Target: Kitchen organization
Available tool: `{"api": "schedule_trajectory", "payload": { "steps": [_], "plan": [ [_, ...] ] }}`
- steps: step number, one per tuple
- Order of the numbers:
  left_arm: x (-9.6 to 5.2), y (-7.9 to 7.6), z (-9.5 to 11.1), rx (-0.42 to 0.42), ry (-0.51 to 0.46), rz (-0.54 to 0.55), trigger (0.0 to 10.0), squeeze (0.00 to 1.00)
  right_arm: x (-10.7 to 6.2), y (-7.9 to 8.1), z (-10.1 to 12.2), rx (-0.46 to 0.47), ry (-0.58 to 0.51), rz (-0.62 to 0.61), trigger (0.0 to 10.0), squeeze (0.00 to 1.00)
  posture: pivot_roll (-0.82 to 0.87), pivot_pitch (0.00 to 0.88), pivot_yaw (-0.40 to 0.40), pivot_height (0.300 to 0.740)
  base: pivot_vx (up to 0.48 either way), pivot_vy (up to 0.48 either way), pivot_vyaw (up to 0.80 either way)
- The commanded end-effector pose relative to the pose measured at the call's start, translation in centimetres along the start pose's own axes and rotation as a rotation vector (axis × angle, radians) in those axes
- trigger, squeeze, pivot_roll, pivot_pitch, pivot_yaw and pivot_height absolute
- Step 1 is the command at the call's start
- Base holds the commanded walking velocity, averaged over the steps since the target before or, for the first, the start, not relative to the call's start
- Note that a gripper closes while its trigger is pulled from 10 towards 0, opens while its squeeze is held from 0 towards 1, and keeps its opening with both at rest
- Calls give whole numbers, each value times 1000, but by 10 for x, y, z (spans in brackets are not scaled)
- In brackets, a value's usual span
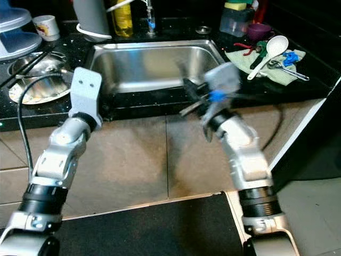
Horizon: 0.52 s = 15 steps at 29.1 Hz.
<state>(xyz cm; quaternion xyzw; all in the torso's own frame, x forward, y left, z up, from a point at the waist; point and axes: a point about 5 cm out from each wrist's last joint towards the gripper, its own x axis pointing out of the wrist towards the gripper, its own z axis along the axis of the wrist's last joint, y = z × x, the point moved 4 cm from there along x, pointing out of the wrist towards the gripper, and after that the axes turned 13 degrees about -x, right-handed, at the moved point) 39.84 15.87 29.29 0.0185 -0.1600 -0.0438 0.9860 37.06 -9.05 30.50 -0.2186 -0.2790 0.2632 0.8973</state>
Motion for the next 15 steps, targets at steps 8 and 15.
{"api": "schedule_trajectory", "payload": {
  "steps": [8, 15],
  "plan": [
    [-2, -4, 0, 7, 35, -24, 10000, 0, 6, -3, 10, -144, -47, -25, 10000, 0, -18, 146, -16, 740, 0, 0, 0],
    [-1, -5, -1, 9, 47, -30, 10000, 0, 7, -11, 14, -224, -68, -67, 10000, 0, -20, 149, -16, 740, 0, 0, 0]
  ]
}}
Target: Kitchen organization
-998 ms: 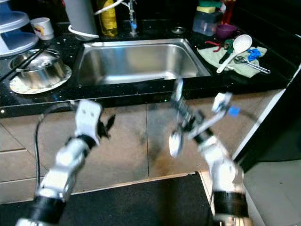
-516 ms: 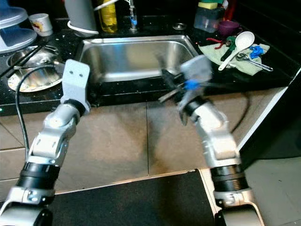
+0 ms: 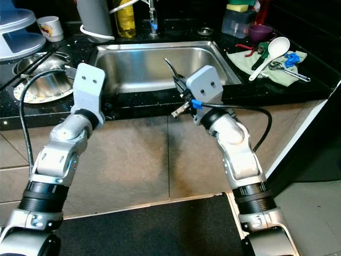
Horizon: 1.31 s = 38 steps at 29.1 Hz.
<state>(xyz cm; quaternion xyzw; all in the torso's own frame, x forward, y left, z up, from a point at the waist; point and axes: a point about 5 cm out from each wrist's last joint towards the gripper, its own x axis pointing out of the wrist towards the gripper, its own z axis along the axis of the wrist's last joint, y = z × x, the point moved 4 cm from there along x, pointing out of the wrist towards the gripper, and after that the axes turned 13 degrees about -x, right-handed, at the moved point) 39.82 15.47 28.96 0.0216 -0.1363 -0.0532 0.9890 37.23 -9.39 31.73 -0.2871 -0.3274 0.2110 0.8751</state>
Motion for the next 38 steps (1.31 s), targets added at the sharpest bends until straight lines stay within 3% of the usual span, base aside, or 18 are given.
{"api": "schedule_trajectory", "payload": {
  "steps": [1, 8, 38],
  "plan": [
    [-1, -1, 2, 8, 0, -10, 10000, 0, 3, -2, 6, -35, -28, -4, 10000, 0, -20, 149, -16, 740, 0, 0, 0],
    [-2, -8, 4, -8, -9, -60, 10000, 0, 5, -3, 4, -62, -19, -10, 10000, 0, -20, 150, -17, 740, 0, 0, 0],
    [-4, -16, 7, -6, -13, -114, 10000, 0, 3, -4, -1, -98, -15, -31, 10000, 0, -16, 151, -9, 740, 292, 0, 0]
  ]
}}
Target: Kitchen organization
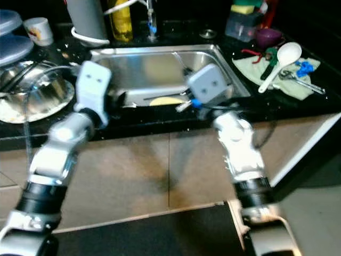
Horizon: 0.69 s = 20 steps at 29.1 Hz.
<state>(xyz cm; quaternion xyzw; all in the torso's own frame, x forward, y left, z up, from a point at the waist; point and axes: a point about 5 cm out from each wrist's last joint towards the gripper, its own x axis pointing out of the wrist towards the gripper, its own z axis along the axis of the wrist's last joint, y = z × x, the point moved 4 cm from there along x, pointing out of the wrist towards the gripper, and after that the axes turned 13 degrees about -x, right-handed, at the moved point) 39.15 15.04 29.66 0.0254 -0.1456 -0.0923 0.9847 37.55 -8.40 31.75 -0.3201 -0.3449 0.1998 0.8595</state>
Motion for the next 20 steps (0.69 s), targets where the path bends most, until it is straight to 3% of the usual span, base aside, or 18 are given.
{"api": "schedule_trajectory", "payload": {
  "steps": [1, 20],
  "plan": [
    [1, -11, -1, -6, 7, -37, 10000, 0, -5, -10, -3, -17, 7, -30, 10000, 0, -16, 151, -9, 740, 296, 0, 0],
    [2, -15, -2, -3, 10, -57, 10000, 0, -7, -13, -6, -29, 16, -40, 10000, 0, -16, 138, -2, 740, 293, 0, 0]
  ]
}}
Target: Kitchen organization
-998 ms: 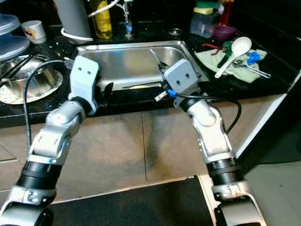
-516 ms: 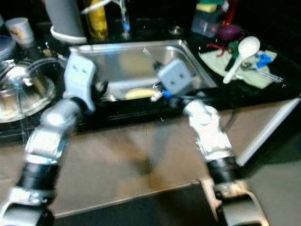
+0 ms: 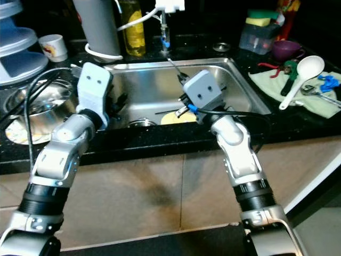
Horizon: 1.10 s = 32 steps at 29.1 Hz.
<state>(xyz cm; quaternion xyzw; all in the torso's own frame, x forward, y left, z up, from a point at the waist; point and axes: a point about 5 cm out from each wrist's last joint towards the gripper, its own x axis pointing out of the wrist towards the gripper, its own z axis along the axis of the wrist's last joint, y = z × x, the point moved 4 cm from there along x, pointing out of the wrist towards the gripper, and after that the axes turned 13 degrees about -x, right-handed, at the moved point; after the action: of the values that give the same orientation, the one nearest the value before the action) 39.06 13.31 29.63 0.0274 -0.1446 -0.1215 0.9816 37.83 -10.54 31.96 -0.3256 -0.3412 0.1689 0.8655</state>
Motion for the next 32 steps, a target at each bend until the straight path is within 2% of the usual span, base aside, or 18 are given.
{"api": "schedule_trajectory", "payload": {
  "steps": [1, 17, 32],
  "plan": [
    [-1, 2, -2, 1, 10, 2, 10000, 0, 2, 4, 3, -3, -17, 9, 10000, 0, -16, 138, -2, 740, 296, 0, 0],
    [-1, 1, -2, -1, 12, -6, 10000, 0, 0, 3, 2, -10, -10, 8, 10000, 0, -17, 142, -1, 740, 294, 0, 0],
    [-3, -8, -6, 13, 25, -52, 10000, 0, -1, -2, -4, -21, 7, 2, 10000, 0, -17, 155, -3, 740, 0, 0, 0]
  ]
}}
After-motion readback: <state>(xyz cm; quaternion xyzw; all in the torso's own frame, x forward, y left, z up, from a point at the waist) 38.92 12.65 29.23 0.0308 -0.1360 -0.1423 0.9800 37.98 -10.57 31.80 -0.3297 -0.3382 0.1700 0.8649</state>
